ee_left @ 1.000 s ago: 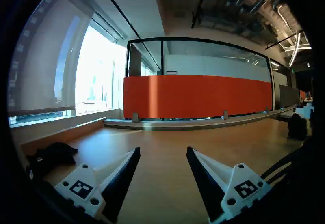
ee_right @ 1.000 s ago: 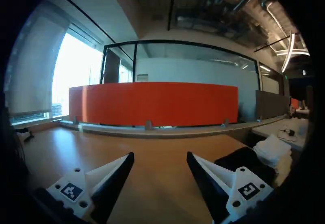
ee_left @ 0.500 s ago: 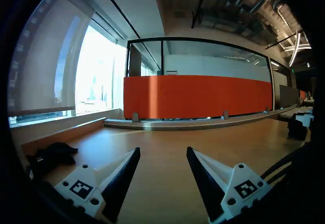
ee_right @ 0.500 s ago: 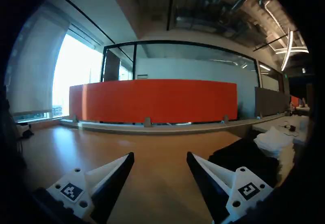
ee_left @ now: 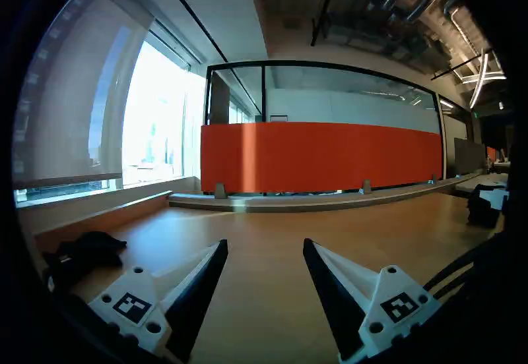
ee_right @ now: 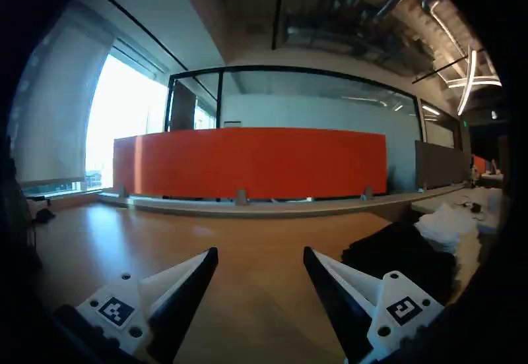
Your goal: Fold towel
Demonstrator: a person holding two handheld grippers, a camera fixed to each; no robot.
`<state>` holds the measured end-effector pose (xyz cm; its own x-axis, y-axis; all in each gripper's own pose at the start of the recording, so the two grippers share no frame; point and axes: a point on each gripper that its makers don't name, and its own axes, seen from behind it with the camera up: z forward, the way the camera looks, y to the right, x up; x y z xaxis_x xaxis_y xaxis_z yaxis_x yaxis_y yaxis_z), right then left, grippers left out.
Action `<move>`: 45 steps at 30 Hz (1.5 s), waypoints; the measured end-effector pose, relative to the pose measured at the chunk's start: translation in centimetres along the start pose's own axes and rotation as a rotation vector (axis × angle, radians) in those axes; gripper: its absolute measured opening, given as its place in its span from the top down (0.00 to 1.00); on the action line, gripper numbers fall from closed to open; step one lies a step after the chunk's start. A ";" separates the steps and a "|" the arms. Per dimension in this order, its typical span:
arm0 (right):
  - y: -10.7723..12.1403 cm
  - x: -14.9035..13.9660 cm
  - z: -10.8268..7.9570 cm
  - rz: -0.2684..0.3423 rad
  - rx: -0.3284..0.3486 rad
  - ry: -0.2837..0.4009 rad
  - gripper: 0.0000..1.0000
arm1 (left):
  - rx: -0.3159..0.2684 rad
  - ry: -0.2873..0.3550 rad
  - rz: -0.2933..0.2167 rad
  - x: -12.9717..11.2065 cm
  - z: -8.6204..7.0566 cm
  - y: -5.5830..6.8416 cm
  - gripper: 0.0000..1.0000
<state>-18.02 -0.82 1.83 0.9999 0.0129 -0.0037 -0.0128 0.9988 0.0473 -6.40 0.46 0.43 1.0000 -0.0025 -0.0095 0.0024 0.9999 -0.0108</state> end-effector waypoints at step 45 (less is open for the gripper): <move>-0.2 0.1 -0.5 0.000 0.002 0.014 0.00 | 0.000 0.000 0.002 -0.1 0.0 -0.1 0.16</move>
<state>-17.96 -1.02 1.35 0.9998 0.0132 -0.0179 -0.0124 0.9987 0.0490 -6.45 0.41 0.39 1.0000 -0.0009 -0.0093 0.0009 0.9999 -0.0104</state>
